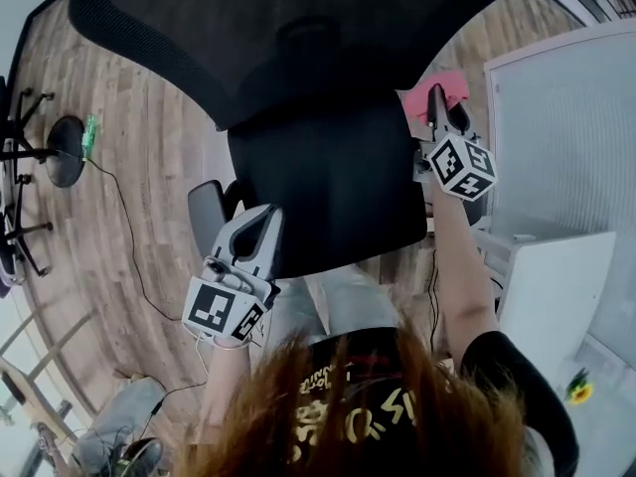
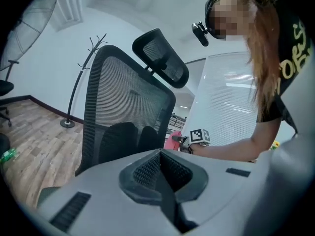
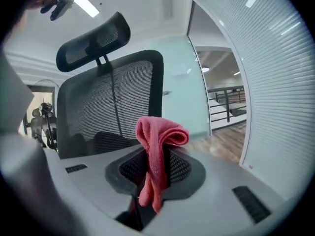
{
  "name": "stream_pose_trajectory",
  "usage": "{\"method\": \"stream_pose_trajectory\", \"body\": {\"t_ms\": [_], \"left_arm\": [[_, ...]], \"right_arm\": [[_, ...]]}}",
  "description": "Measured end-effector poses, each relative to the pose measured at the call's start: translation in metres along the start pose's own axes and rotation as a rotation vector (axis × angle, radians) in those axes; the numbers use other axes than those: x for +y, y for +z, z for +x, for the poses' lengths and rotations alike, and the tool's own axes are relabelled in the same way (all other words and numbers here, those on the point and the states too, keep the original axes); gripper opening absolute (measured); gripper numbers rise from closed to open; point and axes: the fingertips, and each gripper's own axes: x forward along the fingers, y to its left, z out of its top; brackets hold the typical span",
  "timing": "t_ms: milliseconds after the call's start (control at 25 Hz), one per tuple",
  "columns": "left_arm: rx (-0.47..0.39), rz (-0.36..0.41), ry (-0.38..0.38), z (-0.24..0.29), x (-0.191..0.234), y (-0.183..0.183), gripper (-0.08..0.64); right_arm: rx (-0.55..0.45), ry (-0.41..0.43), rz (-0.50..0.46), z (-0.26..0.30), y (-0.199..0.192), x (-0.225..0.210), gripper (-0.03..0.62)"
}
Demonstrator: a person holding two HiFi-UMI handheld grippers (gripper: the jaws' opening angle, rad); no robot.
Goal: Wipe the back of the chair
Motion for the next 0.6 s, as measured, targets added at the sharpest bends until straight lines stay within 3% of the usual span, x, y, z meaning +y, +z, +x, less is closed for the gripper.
{"method": "stream_pose_trajectory", "body": {"t_ms": [160,400,600], "left_arm": [[0.014,-0.010,0.005,0.004,-0.006,-0.008,-0.005],[0.025,-0.008,0.013,0.007,-0.006,-0.010,-0.005],[0.029,-0.014,0.014,0.004,-0.003,-0.012,-0.005]], "right_arm": [[-0.014,0.009,-0.112,0.015,0.014,-0.009,0.074],[0.046,0.059,-0.309,0.043,-0.002,0.014,0.074],[0.044,0.031,-0.279,0.049,-0.002,0.024,0.074]]}}
